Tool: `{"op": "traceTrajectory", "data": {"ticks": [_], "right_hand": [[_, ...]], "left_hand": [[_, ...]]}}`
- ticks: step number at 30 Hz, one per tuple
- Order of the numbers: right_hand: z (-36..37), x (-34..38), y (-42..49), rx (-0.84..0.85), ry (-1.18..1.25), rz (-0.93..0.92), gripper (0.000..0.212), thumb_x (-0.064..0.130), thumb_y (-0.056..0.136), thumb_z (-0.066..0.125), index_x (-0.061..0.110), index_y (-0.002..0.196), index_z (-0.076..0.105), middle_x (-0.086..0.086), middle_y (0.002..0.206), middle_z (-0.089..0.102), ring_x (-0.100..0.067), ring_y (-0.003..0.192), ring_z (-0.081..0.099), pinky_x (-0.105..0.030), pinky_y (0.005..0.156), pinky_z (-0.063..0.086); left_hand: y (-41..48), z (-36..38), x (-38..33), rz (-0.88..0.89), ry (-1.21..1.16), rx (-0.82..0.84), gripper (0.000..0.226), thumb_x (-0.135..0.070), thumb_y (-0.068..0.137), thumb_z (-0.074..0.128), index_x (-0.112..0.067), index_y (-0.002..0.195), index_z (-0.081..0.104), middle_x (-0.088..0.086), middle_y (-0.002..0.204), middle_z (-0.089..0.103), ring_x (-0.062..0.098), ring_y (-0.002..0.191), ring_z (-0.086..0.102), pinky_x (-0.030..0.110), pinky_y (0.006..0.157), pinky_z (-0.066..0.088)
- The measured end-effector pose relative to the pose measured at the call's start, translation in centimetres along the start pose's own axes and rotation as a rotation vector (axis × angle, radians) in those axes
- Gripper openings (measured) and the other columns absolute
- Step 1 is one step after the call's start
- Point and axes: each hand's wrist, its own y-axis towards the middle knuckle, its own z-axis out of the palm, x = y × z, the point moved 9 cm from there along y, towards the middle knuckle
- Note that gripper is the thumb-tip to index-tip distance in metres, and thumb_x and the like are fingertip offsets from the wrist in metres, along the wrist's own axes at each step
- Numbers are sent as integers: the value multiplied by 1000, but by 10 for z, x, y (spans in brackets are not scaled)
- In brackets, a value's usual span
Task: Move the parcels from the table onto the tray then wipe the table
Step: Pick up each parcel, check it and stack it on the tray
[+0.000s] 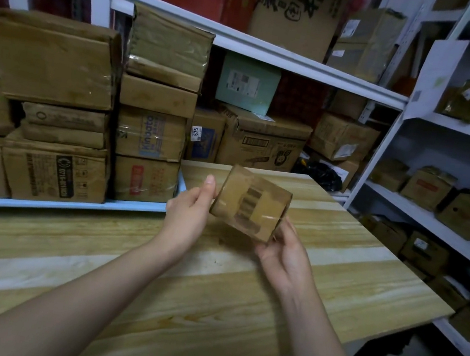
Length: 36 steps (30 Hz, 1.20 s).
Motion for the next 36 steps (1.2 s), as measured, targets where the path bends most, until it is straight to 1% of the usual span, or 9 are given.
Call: {"op": "traceTrajectory", "data": {"ticks": [2,6,11,13,15,20,25,30,36], "right_hand": [[2,2,-1,1,4,-29,30,5,94,58,13,123,59,-15,113,70,-29,111,62,-49,105,47],[11,0,-5,28,-53,-47,27,-1,95,54,9,120,60,-15,109,72,-24,103,68,-42,103,52],[15,-9,-13,-20,-179,-23,38,36,97,55,9,121,67,-13,125,69,-32,124,59,-57,106,46],[15,-13,-16,-34,-223,24,45,49,97,50,11,112,68,-14,117,73,-33,120,62,-58,104,47],[14,-21,-15,-28,-218,96,54,55,97,46,11,124,63,-17,120,71,-34,119,63,-58,104,47],[10,-35,-14,-17,-117,168,39,30,103,47,23,142,50,-15,131,66,-37,123,61,-62,100,47],[5,-27,-12,18,-62,112,49,9,97,52,33,140,48,-15,131,66,-39,120,62,-66,93,50],[3,-20,-14,9,-47,78,57,-3,97,50,35,138,47,-19,134,63,-41,120,62,-65,98,48],[8,-16,-19,1,-2,4,51,-15,94,44,22,127,57,-24,129,64,-41,122,60,-64,105,43]], "left_hand": [[-3,0,1,-39,-2,28,59,-68,94,22,-36,74,68,-8,101,67,22,116,53,42,105,36],[-10,-2,-1,-92,-137,73,43,-65,95,25,-40,82,57,-21,92,58,10,102,52,32,94,37],[-11,-13,3,-45,-135,41,29,-49,90,56,-35,115,54,-9,116,61,9,104,59,42,100,47],[-13,-17,-2,12,-137,30,37,-31,86,70,-35,120,56,-7,124,57,9,104,60,38,98,50],[-15,-17,-10,82,-111,57,44,-11,81,74,-31,118,61,-8,131,52,7,109,56,28,99,47],[-24,-8,-28,181,-130,105,41,15,79,57,-15,106,65,-13,132,54,1,116,54,19,95,47],[-19,-15,-19,103,-177,19,20,-17,96,55,-27,113,59,-11,118,63,8,115,56,35,104,44],[-22,-17,-12,39,-137,16,39,-47,96,48,-29,130,55,-14,117,62,2,109,55,38,104,44],[-34,-10,-12,-29,-225,66,47,-53,91,46,-21,125,54,-7,116,59,2,100,58,37,86,57]]}}
